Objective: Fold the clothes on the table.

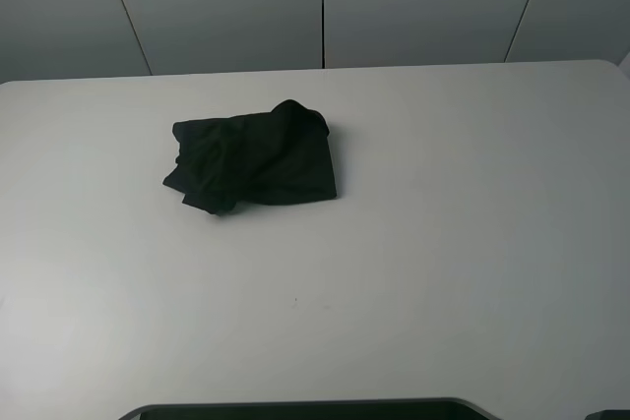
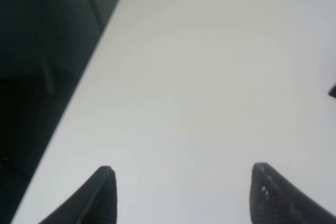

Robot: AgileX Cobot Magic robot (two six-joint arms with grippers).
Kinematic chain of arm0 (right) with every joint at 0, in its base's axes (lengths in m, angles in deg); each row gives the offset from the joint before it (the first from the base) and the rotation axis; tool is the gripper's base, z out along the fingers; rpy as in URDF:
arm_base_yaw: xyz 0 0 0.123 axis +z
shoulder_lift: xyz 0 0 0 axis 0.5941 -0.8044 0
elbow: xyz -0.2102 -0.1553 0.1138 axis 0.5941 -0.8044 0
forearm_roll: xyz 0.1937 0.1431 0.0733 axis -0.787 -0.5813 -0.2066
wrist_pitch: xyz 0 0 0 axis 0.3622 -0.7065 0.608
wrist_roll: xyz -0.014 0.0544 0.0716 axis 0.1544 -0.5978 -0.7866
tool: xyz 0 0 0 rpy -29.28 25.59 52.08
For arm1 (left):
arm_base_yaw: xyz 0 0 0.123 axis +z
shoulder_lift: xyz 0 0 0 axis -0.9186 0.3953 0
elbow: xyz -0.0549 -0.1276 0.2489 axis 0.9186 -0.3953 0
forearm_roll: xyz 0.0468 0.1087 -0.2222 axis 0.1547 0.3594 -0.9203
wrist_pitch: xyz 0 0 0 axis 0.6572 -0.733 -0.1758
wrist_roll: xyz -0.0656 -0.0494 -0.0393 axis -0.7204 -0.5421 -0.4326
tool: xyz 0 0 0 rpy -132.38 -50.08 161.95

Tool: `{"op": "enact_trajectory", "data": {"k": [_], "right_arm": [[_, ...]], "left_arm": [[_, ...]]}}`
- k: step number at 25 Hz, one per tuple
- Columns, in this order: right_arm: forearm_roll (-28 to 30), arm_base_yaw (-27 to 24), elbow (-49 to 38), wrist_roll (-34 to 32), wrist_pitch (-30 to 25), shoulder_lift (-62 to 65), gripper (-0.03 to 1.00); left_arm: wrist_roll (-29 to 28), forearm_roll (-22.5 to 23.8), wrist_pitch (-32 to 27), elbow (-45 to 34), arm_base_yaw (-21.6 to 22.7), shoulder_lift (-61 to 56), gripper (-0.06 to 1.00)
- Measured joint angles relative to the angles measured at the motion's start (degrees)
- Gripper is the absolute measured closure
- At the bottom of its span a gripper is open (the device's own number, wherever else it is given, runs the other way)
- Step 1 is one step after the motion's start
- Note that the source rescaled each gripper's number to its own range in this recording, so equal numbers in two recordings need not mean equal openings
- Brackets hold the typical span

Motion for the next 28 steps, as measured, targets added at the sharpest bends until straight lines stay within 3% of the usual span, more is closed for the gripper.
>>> {"op": "enact_trajectory", "data": {"k": [4,10,16,20,28], "right_arm": [[0.00,0.00,-0.02,0.46,-0.08,0.00,0.23],[0.00,0.00,0.57,3.46,-2.17,0.00,0.38],[-0.87,0.00,0.95,2.30,0.57,0.00,0.16],[-0.50,0.00,0.80,1.78,1.07,0.00,0.14],[-3.63,0.00,-4.81,0.39,3.21,0.24,0.14]], "left_arm": [[0.00,-2.73,0.56,-4.18,-0.56,0.00,0.16],[0.00,-5.15,3.27,-4.61,-1.70,0.00,0.16],[0.11,-5.94,5.17,-5.83,-5.41,0.00,0.16],[1.38,-6.96,7.04,-10.27,-6.78,0.00,0.16],[2.46,-7.70,7.89,-10.54,-9.35,-0.22,0.16]]}}
